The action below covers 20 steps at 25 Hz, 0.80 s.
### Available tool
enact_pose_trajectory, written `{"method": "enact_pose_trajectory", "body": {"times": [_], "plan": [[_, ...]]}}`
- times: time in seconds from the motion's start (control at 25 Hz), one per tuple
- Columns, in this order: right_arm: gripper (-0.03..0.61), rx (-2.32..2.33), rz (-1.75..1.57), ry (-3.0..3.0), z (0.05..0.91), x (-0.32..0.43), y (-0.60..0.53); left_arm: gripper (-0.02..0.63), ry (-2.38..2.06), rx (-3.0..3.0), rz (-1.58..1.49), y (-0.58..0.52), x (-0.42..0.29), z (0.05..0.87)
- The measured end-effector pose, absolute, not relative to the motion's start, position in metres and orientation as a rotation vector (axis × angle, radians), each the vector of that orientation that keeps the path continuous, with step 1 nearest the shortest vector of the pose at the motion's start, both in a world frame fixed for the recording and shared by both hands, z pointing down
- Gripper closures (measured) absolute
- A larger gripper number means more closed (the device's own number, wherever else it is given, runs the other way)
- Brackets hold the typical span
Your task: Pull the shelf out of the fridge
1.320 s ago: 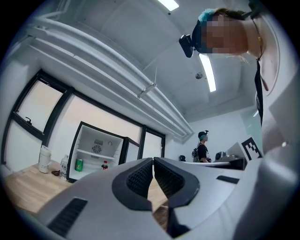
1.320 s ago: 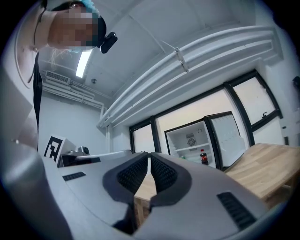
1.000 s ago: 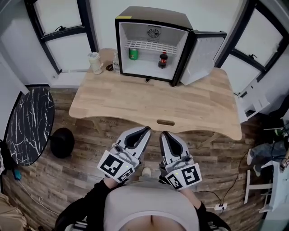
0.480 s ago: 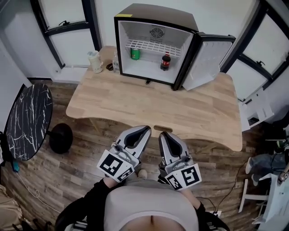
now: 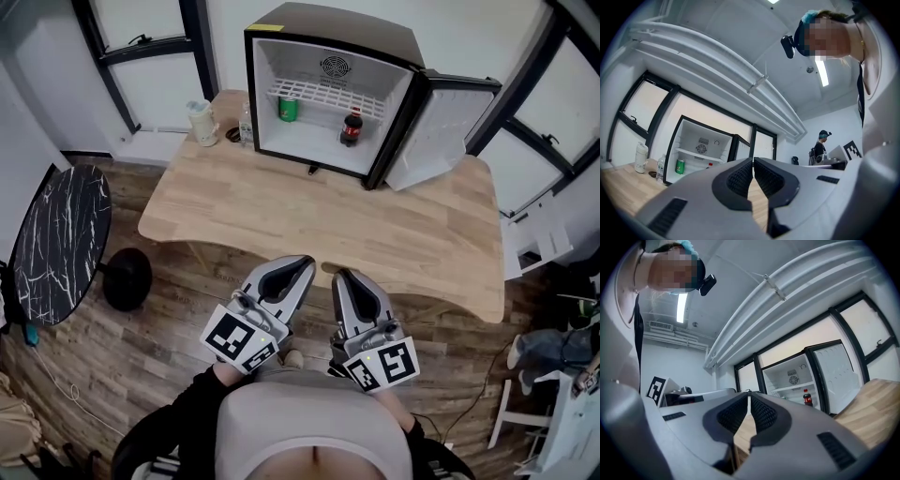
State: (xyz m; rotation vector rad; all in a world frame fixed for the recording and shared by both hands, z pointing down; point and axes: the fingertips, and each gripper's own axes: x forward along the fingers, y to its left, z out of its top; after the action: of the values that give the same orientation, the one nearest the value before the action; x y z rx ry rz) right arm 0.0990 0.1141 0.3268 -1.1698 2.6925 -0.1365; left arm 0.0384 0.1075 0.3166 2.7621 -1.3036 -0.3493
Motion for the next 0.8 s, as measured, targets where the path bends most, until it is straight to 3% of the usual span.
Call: {"method": "enact_pose_trajectory", "body": {"times": [0.8], "plan": [[0.537, -1.120, -0.172, 2.708, 0.339, 0.077, 0.058, 0.598, -1.340, 2.741, -0.333, 0.053, 0.020, 0.329]]}}
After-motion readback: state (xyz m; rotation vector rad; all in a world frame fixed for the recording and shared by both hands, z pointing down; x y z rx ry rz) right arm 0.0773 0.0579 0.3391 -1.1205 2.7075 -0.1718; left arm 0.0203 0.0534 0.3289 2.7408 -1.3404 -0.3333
